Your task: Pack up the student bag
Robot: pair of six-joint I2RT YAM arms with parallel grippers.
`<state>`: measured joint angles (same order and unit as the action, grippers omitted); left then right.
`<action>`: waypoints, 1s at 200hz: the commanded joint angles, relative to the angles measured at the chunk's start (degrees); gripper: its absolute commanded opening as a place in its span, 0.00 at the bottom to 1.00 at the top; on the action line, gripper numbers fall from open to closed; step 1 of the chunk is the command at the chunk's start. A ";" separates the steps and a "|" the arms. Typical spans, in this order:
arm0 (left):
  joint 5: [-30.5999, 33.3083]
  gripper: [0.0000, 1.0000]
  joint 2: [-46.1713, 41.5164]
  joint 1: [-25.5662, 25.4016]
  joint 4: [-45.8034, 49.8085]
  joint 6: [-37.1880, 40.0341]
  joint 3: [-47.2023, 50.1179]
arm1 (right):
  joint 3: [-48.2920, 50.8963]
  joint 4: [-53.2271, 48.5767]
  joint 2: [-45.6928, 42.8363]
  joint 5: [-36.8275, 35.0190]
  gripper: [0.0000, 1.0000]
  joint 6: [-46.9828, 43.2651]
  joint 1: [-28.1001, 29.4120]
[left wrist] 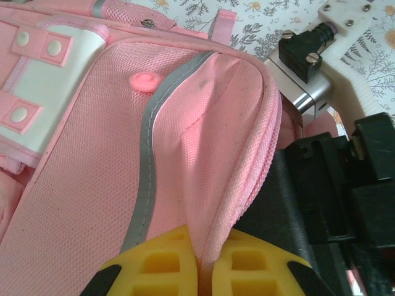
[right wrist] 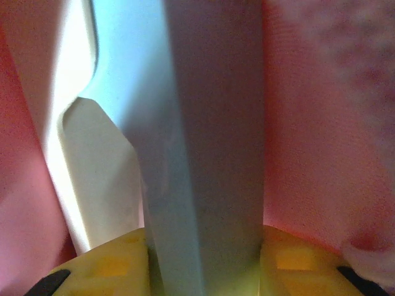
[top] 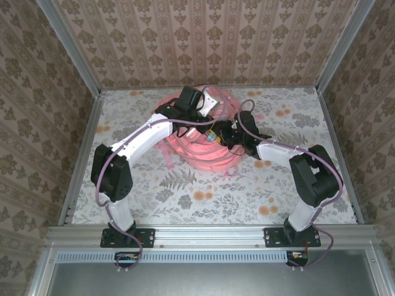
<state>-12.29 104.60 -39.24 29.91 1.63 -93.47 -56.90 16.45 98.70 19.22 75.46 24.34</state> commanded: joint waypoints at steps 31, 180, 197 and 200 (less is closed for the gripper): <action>-3.00 0.00 -2.64 -1.62 -1.35 -1.16 -4.21 | -6.85 2.14 4.40 -9.84 0.39 2.16 -0.60; -4.04 0.00 -1.35 -0.04 -2.42 -2.60 -3.28 | 2.21 -5.28 -6.46 -3.16 0.54 -0.99 -1.75; -4.23 0.00 -1.03 0.06 -2.22 -2.60 -3.17 | 2.54 -4.22 -6.67 -2.30 0.46 -1.11 -1.70; -4.37 0.00 -0.95 0.05 -2.22 -2.68 -3.12 | 2.65 -3.87 -6.63 -2.20 0.44 -1.11 -1.72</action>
<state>-14.59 104.62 -39.66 29.61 -0.45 -94.19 -55.33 11.33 93.80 15.92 74.85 23.38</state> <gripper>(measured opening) 0.078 0.491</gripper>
